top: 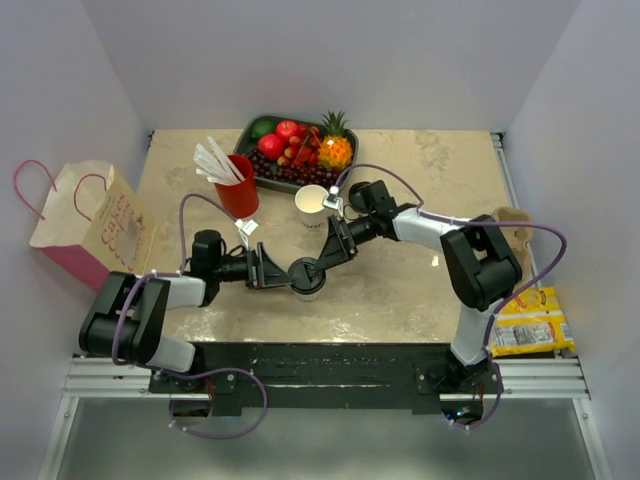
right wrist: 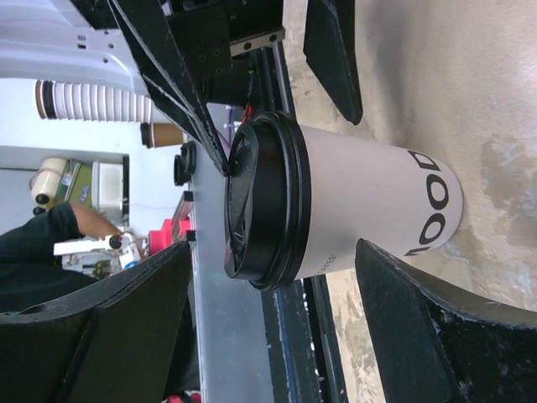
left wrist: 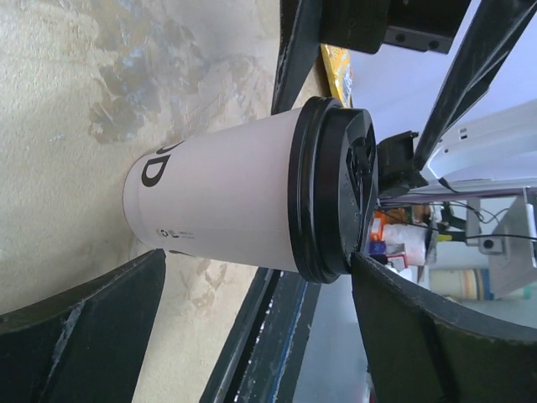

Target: Pack the takeout coffee

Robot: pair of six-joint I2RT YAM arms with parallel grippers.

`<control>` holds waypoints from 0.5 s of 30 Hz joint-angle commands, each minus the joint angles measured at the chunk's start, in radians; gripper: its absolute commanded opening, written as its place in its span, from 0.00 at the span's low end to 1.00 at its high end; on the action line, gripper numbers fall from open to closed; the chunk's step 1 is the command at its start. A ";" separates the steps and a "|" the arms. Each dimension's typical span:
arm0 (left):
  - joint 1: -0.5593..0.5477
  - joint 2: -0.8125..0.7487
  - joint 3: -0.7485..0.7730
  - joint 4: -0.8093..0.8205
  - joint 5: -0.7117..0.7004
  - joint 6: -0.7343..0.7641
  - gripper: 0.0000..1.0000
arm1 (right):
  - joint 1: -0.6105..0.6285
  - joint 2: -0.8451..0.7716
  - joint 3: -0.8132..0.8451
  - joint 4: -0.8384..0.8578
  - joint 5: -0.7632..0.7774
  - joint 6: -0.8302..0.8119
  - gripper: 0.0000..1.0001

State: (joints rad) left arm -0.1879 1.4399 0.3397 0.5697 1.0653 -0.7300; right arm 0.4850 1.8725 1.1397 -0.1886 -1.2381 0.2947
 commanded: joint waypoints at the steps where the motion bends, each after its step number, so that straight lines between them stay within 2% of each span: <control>1: 0.021 0.071 0.018 0.076 0.033 -0.011 0.94 | 0.032 0.033 -0.034 0.051 -0.011 0.007 0.81; 5: 0.022 0.143 0.015 0.125 0.045 -0.023 0.93 | 0.035 0.080 -0.072 0.138 0.017 0.083 0.76; 11: 0.022 0.214 0.021 0.199 0.070 -0.074 0.92 | 0.030 0.149 -0.070 0.106 0.048 0.084 0.73; 15: 0.025 0.232 0.025 0.168 0.049 -0.048 0.92 | 0.024 0.194 -0.072 0.084 0.058 0.060 0.70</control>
State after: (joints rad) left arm -0.1703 1.6337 0.3611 0.7483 1.2076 -0.8314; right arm 0.4984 1.9900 1.0870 -0.0772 -1.2846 0.3935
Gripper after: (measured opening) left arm 0.927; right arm 0.735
